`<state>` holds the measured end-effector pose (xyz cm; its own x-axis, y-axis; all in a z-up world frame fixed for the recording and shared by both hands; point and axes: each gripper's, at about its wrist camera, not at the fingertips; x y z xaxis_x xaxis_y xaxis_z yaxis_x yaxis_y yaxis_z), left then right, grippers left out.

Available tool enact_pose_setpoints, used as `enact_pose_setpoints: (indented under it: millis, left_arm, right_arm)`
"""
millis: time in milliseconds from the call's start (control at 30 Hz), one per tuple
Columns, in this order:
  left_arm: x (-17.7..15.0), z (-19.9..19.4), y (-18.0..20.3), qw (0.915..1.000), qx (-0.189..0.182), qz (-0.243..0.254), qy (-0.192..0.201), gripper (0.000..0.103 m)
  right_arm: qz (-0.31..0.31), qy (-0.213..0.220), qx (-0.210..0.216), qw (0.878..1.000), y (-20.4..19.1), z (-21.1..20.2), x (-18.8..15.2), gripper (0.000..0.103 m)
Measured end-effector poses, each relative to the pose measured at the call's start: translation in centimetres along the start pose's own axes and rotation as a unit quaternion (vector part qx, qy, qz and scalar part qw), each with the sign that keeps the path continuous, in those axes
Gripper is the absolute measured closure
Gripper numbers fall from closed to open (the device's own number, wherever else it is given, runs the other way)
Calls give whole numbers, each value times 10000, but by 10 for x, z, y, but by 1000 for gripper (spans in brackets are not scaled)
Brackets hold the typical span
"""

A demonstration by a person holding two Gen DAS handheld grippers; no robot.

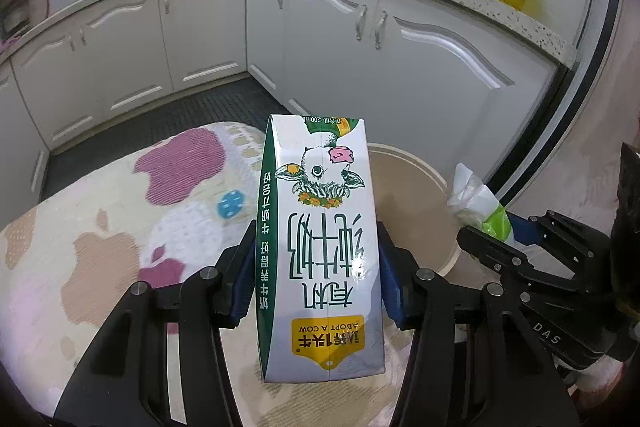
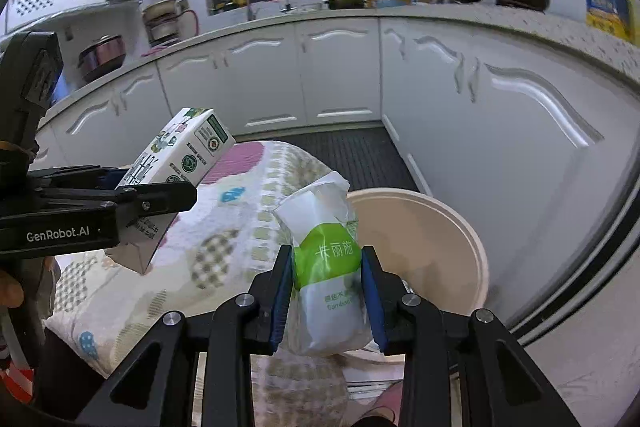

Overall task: Collect trash
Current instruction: 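Carry the milk carton and white bag over the beige bin with both tools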

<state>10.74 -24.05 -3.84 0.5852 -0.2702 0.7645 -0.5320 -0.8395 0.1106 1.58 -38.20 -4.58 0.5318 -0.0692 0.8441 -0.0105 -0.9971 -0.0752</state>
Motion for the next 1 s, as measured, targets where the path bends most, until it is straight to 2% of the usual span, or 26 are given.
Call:
enact_pose_setpoints:
  millis: [367,767,1000]
  left_arm:
    - [5,43,24,9995,-130,146,-234,52]
    - [4,100,31,9971,-346,-94,-669,52]
    - [3,121,36,9964,-353,-113,-760,52]
  right_arm:
    - [403,-179,-165,9989,38,17,-10,71]
    - [759,-584,-245,9951,66,59,-23,71]
    - [944,-796,-308,9919,80,81,-33,71]
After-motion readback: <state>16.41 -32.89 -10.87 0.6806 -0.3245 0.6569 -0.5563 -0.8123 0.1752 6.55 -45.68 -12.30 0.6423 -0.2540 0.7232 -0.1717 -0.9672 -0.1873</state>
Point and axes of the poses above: each gripper's, at about its wrist camera, not at the fingertips, and z roughly the way its jaws point, y to its right, x to its top, and after that the axes turned 7 degrees about y, right-handed
